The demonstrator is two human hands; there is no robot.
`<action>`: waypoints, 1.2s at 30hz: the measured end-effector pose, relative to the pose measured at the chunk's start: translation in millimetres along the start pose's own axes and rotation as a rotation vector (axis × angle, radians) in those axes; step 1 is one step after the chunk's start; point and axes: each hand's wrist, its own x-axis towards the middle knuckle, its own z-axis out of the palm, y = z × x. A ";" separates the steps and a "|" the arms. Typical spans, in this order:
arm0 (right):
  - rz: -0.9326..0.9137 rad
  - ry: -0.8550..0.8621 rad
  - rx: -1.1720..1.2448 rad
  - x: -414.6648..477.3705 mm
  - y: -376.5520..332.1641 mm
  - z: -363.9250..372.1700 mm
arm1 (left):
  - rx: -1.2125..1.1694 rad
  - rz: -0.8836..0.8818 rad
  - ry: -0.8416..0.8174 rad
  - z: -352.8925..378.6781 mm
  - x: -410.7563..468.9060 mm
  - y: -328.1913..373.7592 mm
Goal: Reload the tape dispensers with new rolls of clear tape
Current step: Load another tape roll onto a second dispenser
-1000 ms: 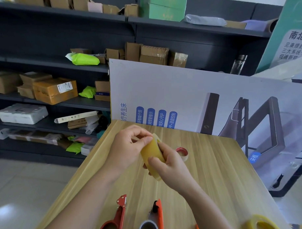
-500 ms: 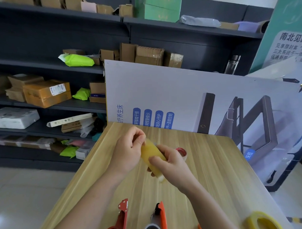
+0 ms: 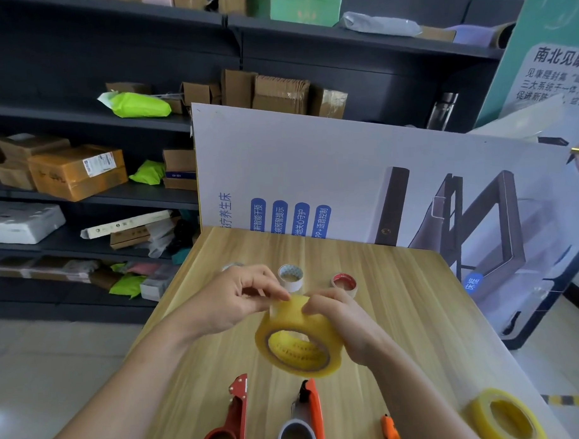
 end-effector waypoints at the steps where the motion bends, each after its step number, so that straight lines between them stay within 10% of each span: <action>1: 0.035 -0.003 0.045 1.0 0.4 -0.7 | -0.006 0.009 0.000 -1.0 0.7 -0.7; 8: 0.076 -0.026 0.288 12.5 11.8 -6.4 | -0.159 -0.059 0.009 11.0 1.9 -2.1; 18: -0.173 0.665 -0.177 19.8 58.1 33.5 | -0.072 -0.301 0.528 53.7 10.3 -34.3; 24: -0.119 0.320 -0.164 18.2 66.3 39.9 | -0.278 -0.418 0.548 61.2 11.6 -40.6; 36: -0.241 0.479 -0.710 18.6 82.8 43.9 | -0.737 -0.612 0.400 55.7 4.7 -70.9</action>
